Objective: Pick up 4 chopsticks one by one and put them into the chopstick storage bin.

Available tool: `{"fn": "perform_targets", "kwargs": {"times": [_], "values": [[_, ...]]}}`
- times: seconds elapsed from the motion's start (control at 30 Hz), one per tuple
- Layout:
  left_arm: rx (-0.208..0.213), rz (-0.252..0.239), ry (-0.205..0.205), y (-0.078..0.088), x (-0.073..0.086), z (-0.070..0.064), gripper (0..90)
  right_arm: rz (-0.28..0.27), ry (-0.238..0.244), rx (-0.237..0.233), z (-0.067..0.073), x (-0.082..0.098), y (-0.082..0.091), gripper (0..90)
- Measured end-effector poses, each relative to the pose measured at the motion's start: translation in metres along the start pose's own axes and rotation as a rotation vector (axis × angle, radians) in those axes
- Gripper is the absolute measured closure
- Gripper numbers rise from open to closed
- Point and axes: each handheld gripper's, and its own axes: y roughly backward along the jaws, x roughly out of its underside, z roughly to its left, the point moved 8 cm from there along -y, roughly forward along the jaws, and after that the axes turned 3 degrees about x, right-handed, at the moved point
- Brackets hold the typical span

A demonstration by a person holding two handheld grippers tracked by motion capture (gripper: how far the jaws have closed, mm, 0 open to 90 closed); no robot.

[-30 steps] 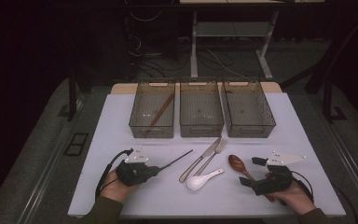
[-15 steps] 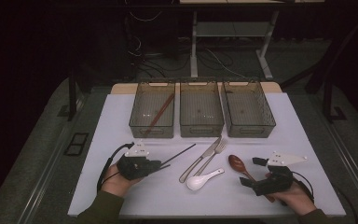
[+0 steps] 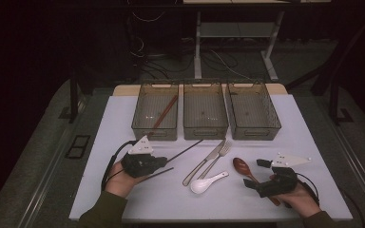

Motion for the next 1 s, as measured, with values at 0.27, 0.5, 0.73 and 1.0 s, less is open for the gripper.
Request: {"fn": "perform_targets", "kwargs": {"times": [0.27,0.5,0.73,1.0], "values": [[-0.007,-0.038,0.009,-0.001,-0.013,0.010,85.0,0.004,0.000,0.002,0.000,0.000,-0.001,4.0],[-0.023,-0.058,0.014,-0.002,-0.025,0.021,85.1,0.003,-0.001,0.002,0.000,0.000,-0.002,4.0],[-0.044,-0.071,0.031,-0.006,-0.033,0.034,85.0,0.006,-0.005,-0.002,-0.001,0.000,-0.003,4.0],[-0.071,-0.103,0.049,-0.004,-0.047,0.049,85.1,0.007,-0.008,0.000,-0.001,0.000,-0.004,4.0]]}}
